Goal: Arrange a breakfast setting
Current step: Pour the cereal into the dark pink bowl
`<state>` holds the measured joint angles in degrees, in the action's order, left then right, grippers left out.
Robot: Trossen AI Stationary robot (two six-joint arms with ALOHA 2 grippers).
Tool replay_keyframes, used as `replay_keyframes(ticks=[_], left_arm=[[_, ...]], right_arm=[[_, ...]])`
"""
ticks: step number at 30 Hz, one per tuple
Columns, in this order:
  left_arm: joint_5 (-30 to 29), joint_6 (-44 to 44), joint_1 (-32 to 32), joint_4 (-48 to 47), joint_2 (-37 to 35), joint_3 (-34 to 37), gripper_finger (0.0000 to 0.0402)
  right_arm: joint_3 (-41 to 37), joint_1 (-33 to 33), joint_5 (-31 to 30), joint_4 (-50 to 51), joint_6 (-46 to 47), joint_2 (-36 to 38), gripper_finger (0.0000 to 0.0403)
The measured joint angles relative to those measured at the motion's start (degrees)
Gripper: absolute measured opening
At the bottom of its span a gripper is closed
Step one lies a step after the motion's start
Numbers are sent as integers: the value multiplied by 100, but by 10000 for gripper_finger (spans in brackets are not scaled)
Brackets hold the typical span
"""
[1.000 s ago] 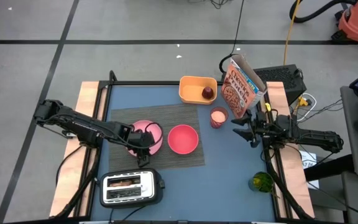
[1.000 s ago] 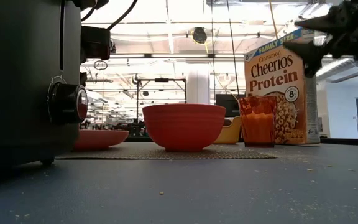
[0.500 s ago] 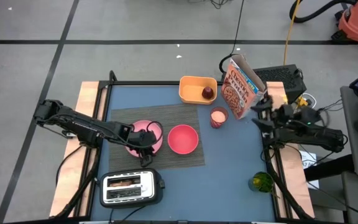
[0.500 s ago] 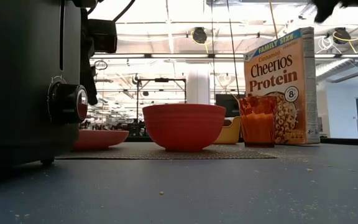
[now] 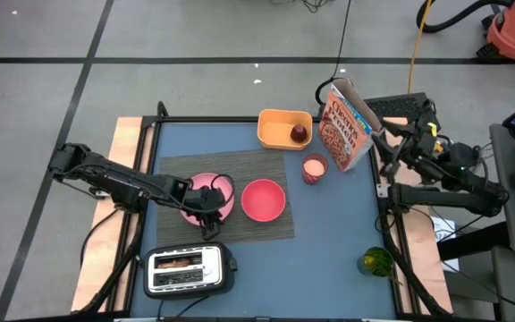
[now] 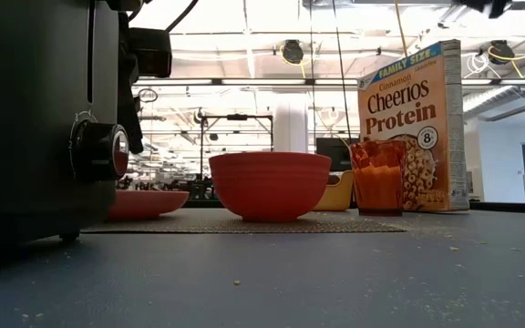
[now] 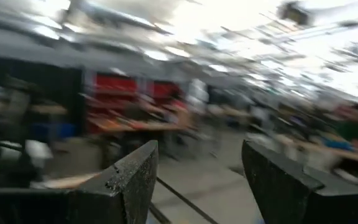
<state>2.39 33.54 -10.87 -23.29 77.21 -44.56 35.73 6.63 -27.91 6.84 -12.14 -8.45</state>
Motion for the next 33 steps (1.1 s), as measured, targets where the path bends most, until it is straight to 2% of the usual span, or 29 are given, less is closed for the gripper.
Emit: replay_keyframes(ticks=[3,10,20,24,33], left_arm=[[0,-2,0,0,0,0,141],[-168,-41,0,-2,0,0,141],[-263,-48,2,0,0,0,141],[-263,-39,2,-2,0,0,141],[-264,-33,2,-1,0,0,141]], right_arm=[[2,0,-511,263,164,0,225],[2,2,-533,383,-326,7,226],[2,2,-533,785,-458,7,230],[2,2,-531,828,-737,7,257],[2,2,-533,901,-896,7,357]])
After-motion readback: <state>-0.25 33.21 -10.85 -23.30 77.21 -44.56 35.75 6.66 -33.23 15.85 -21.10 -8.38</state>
